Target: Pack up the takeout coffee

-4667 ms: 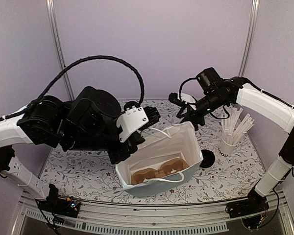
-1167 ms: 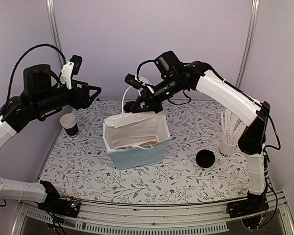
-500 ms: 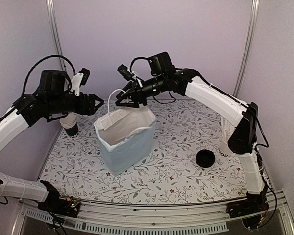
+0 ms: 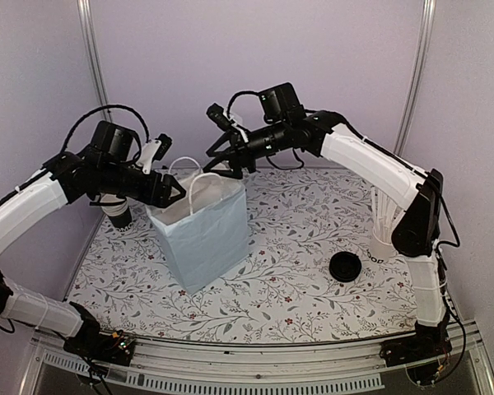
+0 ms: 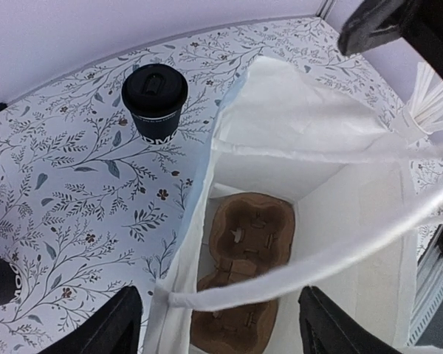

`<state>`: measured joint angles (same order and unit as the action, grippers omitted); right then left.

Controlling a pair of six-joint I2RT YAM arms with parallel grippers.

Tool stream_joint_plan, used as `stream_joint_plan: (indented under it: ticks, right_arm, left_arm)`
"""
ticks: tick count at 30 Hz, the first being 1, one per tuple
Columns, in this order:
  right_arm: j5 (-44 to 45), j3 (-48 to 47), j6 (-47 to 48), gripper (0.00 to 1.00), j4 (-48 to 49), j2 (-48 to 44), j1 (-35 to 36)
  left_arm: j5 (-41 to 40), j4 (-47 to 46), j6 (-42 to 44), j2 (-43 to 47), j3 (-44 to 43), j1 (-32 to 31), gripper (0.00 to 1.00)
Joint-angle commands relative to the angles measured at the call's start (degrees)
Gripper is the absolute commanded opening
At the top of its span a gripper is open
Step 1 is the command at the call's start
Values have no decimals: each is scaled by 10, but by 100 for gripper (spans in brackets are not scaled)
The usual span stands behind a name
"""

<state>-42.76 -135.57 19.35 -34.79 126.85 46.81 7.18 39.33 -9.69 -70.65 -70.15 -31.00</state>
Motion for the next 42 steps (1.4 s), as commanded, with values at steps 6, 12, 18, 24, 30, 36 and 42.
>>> stream_joint_plan:
  ticks: [6,12,18,24,30,36,42]
  right_arm:
    - [-9,78,93,73,-120,-135,-33]
    - [-69,135,171,75,-203,-195,-51]
    - [-48,178,227,80,-211,-203,-6]
    - [-33,155,166,79,-136,-174,25]
    - [-37,117,135,52,-106,-136,44]
    - [-39,73,118,0,-97,-120,53]
    - [-28,19,105,0,-88,-131,54]
  left_arm:
    - [8,86,0,29,-87,11,75]
    - [6,120,33,-12,-92,34,76]
    - [23,60,47,-34,-101,41,73]
    - [28,-4,63,-41,-136,49,61]
    - [82,-34,84,-70,-159,72,25]
    - [135,-29,92,-114,-209,78,0]
    - [165,-23,78,-110,-275,78,0]
